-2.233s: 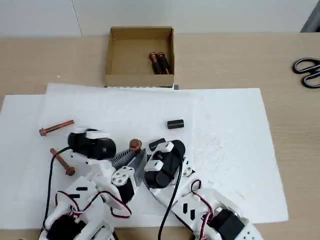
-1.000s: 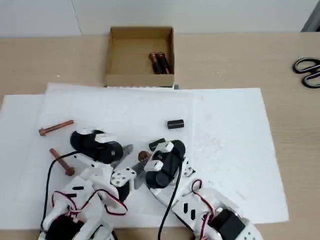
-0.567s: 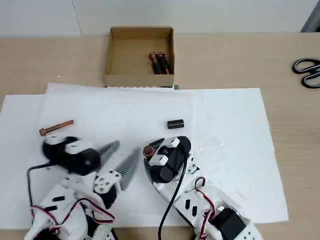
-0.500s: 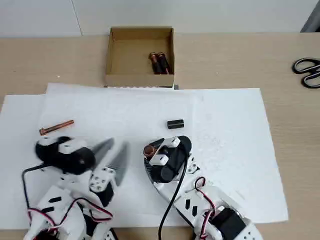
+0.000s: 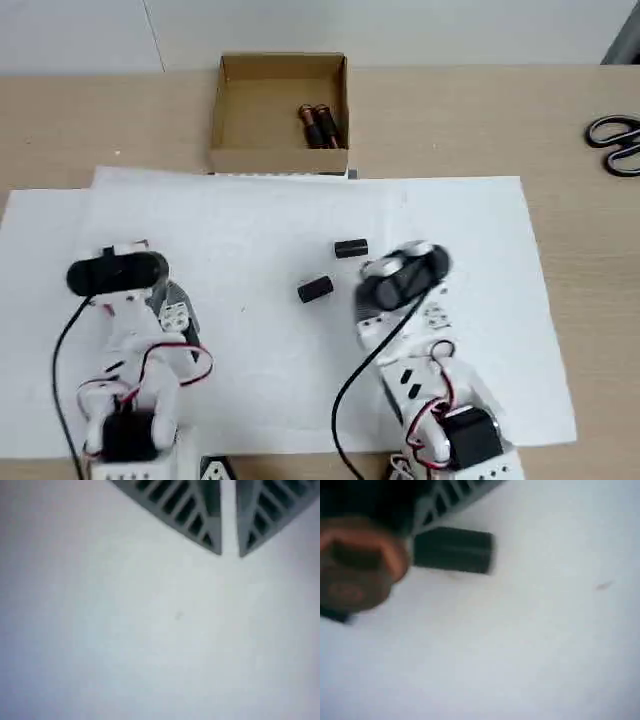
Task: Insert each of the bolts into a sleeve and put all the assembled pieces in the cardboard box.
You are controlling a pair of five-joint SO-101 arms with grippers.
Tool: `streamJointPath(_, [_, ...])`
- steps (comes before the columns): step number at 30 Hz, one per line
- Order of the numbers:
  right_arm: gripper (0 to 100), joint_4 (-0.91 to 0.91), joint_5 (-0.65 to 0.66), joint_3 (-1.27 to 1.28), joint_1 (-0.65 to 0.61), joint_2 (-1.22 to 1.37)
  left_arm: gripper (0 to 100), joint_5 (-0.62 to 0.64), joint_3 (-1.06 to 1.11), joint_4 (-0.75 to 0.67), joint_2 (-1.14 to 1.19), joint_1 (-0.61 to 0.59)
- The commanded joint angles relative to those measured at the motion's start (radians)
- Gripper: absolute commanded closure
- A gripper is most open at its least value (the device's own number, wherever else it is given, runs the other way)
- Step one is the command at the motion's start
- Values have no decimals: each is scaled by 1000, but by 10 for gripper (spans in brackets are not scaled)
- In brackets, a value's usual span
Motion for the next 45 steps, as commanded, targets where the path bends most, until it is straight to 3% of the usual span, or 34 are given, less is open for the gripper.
streamJointPath(1, [996, 19, -20, -117, 33, 41, 994, 2, 99, -126, -11, -5])
streamJointPath(6, [996, 7, -31, -321, 35, 311, 994, 20, 119, -199, -11, 25])
streamJointPath(20, [996, -222, -86, -1214, 36, 1405, 994, 20, 120, -204, -11, 29])
streamJointPath(37, [996, -229, -83, -2314, 28, 2425, 994, 21, 120, -203, -11, 29])
streamJointPath(45, [995, -220, 32, -2665, -18, 2776, 994, 21, 120, -203, -11, 29])
